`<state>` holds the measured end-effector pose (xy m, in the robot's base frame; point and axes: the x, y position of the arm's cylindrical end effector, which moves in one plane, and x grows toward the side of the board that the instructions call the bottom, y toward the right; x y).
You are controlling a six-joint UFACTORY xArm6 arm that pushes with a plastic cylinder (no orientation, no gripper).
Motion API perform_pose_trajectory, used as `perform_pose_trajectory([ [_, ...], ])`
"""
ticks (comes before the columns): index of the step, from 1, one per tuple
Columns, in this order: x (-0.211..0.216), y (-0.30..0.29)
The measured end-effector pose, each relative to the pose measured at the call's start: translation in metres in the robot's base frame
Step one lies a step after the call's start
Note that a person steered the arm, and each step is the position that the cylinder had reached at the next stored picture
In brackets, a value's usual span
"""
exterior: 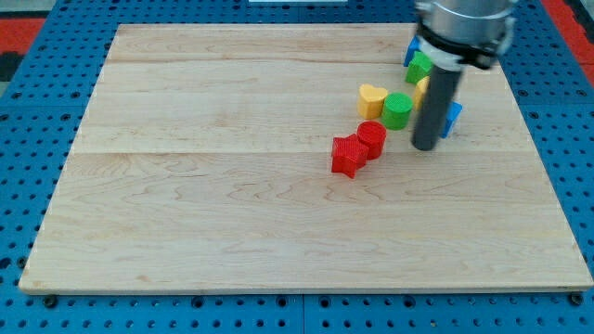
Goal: Separate the red blocks from each other
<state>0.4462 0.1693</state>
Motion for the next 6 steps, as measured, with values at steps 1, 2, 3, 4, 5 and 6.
perform_pose_trajectory([
  [1,0.037,-0.004],
  [2,0.055,-0.055],
  [3,0.022,-0.1],
  [4,0.009,-0.131],
  [5,0.016,-0.109],
  [6,0.016,-0.09],
])
